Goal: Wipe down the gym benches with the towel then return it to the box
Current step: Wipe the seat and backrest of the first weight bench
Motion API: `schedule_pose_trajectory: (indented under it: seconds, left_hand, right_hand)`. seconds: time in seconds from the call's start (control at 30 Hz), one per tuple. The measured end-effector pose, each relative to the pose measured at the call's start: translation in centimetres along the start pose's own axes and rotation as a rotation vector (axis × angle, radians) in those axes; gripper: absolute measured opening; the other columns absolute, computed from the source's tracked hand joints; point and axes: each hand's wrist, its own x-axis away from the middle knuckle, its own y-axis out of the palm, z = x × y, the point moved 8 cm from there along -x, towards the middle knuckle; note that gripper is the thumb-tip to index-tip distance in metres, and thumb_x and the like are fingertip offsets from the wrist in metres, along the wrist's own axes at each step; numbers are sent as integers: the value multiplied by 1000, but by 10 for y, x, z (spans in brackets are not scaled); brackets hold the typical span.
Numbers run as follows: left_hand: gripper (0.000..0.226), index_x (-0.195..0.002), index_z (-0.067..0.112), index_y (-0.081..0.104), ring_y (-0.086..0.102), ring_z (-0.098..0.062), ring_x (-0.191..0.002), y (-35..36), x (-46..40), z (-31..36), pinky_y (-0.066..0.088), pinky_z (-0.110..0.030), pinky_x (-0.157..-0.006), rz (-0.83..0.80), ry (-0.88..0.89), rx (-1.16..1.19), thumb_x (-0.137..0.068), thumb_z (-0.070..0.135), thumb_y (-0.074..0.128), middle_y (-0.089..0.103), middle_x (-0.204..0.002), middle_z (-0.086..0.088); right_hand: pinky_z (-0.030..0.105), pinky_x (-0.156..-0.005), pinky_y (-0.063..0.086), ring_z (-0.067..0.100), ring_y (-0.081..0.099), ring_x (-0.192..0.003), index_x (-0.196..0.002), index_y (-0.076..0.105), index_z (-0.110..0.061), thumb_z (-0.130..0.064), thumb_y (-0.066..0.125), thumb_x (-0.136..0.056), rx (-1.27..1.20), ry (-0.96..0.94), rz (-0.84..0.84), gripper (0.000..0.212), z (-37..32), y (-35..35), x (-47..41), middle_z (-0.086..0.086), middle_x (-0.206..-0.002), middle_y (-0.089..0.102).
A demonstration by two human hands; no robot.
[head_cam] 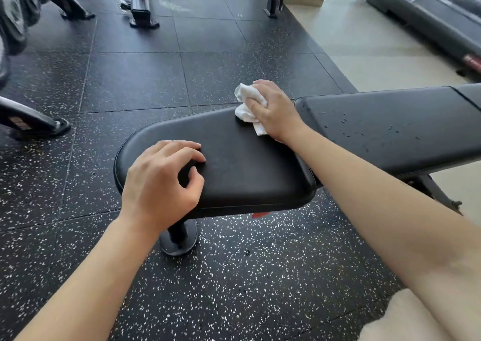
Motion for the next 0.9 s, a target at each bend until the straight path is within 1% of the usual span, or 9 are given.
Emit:
schedule_pose_trajectory:
  seconds: [0.13, 0.2, 0.3, 0.37, 0.47, 0.67, 0.77, 0.83, 0.9]
  left_hand:
    - [22, -98, 26, 77, 66, -13, -114, 0, 0, -1, 53, -35, -97, -19, -20, 26, -84, 21, 61, 73, -119, 15]
    - [22, -99, 25, 78, 66, -13, -115, -2, 0, -2, 52, -34, -99, -29, -17, 42, -84, 20, 62, 73, -119, 14]
    - [20, -94, 19, 78, 66, -15, -110, -8, 2, -6, 53, -36, -98, -19, -16, 122, -83, 10, 63, 74, -112, 11]
    - [17, -87, 15, 75, 66, -17, -102, -15, 4, -12, 53, -39, -93, 11, -16, 152, -83, 3, 63, 73, -104, 9]
    - [17, -87, 15, 76, 65, -17, -105, -23, 9, -24, 51, -40, -99, 25, -22, 128, -83, 6, 62, 74, -106, 7]
    - [25, -104, 18, 78, 57, -21, -122, -33, 21, -42, 42, -44, -113, -11, -111, 75, -84, 16, 63, 68, -125, 3]
    - [26, -111, 19, 77, 51, -20, -128, -34, 27, -51, 32, -25, -118, -44, -165, 70, -87, 10, 71, 63, -133, 2]
    - [29, -113, 19, 76, 50, -19, -129, -34, 29, -55, 24, -11, -115, -52, -180, 69, -86, 7, 73, 62, -134, 3]
    - [30, -113, 19, 75, 50, -21, -128, -35, 28, -59, 25, -11, -113, -46, -184, 61, -86, 6, 74, 61, -134, 2]
  right_hand:
    - [25, -113, 28, 24, 45, -127, -133, 69, -23, -29, 61, -103, 78, -30, -18, 31, -20, 2, 42, 3, -131, 54]
    - [16, -107, 23, 23, 44, -125, -139, 65, -19, -33, 59, -98, 96, -108, -101, 43, -48, 19, 78, 5, -131, 53]
    - [30, -108, 33, 23, 43, -123, -139, 64, -15, -29, 64, -98, 92, -230, -184, 43, -85, 41, 126, 5, -132, 53]
    - [32, -107, 36, 22, 45, -121, -138, 64, -18, -30, 66, -101, 107, -263, -186, 39, -91, 44, 138, 1, -131, 54]
    - [37, -106, 38, 21, 48, -119, -137, 65, -24, -32, 66, -102, 136, -290, -153, 36, -84, 38, 128, -4, -128, 55]
    - [45, -111, 37, 31, 51, -119, -129, 72, -26, -30, 64, -101, 173, -18, 110, 29, -19, -9, 73, 4, -120, 58]
    - [45, -108, 37, 37, 50, -117, -126, 73, -21, -28, 64, -101, 197, 63, 150, 27, -24, -4, 69, 10, -121, 58]
    - [48, -107, 37, 35, 49, -116, -126, 72, -17, -27, 65, -100, 190, -45, 79, 29, -58, 23, 78, 11, -122, 58]
    - [47, -105, 38, 31, 48, -115, -129, 69, -16, -29, 66, -99, 150, -218, -38, 33, -98, 57, 97, 8, -125, 57]
